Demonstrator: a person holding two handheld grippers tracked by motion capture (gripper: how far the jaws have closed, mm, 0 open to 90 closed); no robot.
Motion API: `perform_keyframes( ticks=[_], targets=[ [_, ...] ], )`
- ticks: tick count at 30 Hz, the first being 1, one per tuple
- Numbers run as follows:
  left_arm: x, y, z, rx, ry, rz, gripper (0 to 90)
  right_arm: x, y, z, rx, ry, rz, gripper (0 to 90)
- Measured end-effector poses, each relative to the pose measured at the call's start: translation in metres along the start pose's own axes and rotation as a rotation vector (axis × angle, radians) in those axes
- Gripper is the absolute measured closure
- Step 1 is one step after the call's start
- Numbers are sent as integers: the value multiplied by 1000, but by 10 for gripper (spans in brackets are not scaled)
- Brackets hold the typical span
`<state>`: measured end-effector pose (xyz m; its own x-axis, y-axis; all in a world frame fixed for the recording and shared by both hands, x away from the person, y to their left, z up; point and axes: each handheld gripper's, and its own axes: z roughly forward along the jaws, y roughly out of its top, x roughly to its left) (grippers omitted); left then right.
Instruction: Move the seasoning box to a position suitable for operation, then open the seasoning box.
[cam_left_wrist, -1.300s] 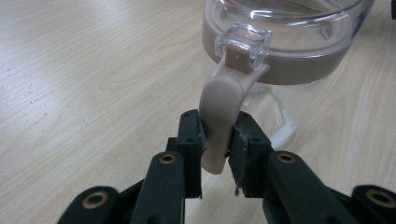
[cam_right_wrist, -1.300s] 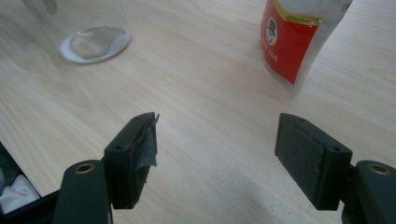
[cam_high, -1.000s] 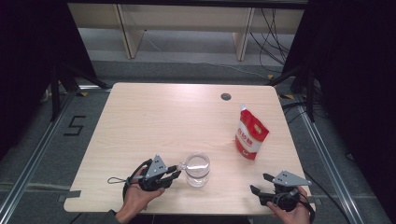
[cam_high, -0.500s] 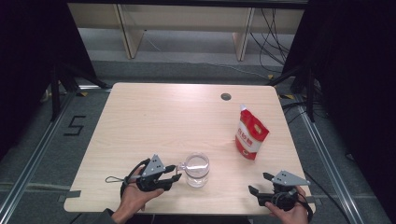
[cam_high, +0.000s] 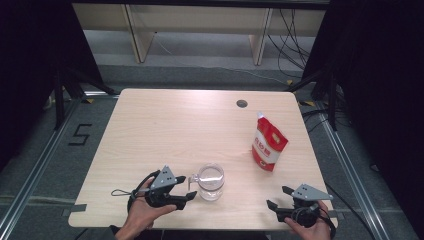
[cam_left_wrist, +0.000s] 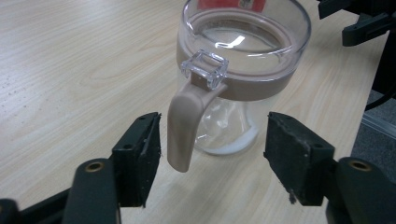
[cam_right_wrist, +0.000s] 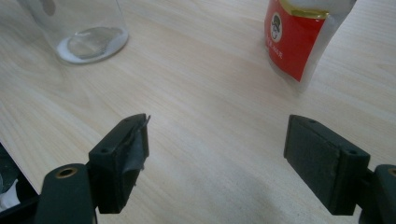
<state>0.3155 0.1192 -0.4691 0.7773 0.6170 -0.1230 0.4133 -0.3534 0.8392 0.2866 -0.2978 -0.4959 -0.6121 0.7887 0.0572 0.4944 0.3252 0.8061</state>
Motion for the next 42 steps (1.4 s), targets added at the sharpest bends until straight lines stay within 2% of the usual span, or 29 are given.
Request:
perform_keyframes(
  ticks=[1, 3, 4, 5, 9, 14, 16, 17, 18, 19, 20, 21, 25, 26, 27, 30, 31, 32, 33, 34, 36, 38, 39, 40, 41, 42],
  targets=[
    [0, 0, -1, -10, 1, -9, 333, 0, 0, 0, 0, 0, 0, 230],
    [1, 0, -6, 2, 3, -8, 303, -1, 1, 1, 5, 7, -10, 231],
    [1, 0, -8, -2, 5, -15, 282, 0, 2, 3, 8, 22, 2, 231],
    [1, 1, -13, -5, 22, -30, 274, -1, 3, 4, 2, 2, -16, 231],
    [3, 3, -18, -29, 16, -48, 254, 0, 5, 7, 11, 24, -13, 231],
    [1, 3, -20, -39, 13, -51, 253, 0, 8, 9, 15, 37, -21, 231],
    [0, 4, -21, -33, 14, -53, 254, 0, 8, 10, -2, 33, -28, 231],
    [0, 5, -21, -47, 1, -53, 257, 0, 9, 10, 8, 32, -24, 231],
    [-1, 6, -22, -44, 7, -45, 263, -1, 9, 11, -2, 34, -31, 231],
    [-2, 9, -24, -53, 2, -43, 275, 2, 9, 11, 12, 43, -6, 231],
    [-2, 9, -24, -53, 2, -43, 282, 2, 9, 11, 12, 43, -6, 231],
    [-2, 10, -26, -64, -4, -45, 292, 0, 10, 11, -7, 33, -35, 233],
    [-3, 14, -29, -69, -1, -34, 323, 3, 11, 11, -5, 47, -22, 249],
    [-1, 15, -28, -77, -17, -13, 335, 3, 11, 12, -1, 48, -21, 251],
    [-3, 16, -27, -74, -15, -29, 375, 2, 11, 12, 7, 45, -29, 252],
    [-4, 18, -26, -84, -14, -25, 465, 2, 12, 12, 7, 46, -32, 260],
    [-4, 19, -25, -89, -31, -21, 465, 3, 12, 12, 6, 53, -24, 264],
    [-5, 19, -25, -87, -28, -19, 518, 1, 13, 13, -4, 44, -47, 267],
    [-5, 20, -25, -85, -26, -10, 541, 1, 13, 14, -5, 50, -48, 268],
    [-4, 22, -26, -95, -24, 8, 607, 2, 13, 14, -5, 48, -49, 274],
    [-4, 23, -26, -99, -16, 4, 636, 2, 13, 14, -5, 45, -50, 274],
    [-2, 25, -25, -116, -16, 17, 745, 3, 13, 15, 0, 66, -38, 278],
    [-2, 26, -24, -117, -10, 7, 745, 3, 13, 15, 0, 66, -38, 278],
    [-1, 27, -22, -121, -11, 13, 779, 3, 13, 15, -1, 63, -40, 278],
    [2, 30, -20, -115, -7, 37, 831, 1, 14, 15, -13, 57, -54, 281],
    [2, 30, -20, -115, -7, 37, 850, 1, 14, 15, -13, 57, -54, 281]
  ],
)
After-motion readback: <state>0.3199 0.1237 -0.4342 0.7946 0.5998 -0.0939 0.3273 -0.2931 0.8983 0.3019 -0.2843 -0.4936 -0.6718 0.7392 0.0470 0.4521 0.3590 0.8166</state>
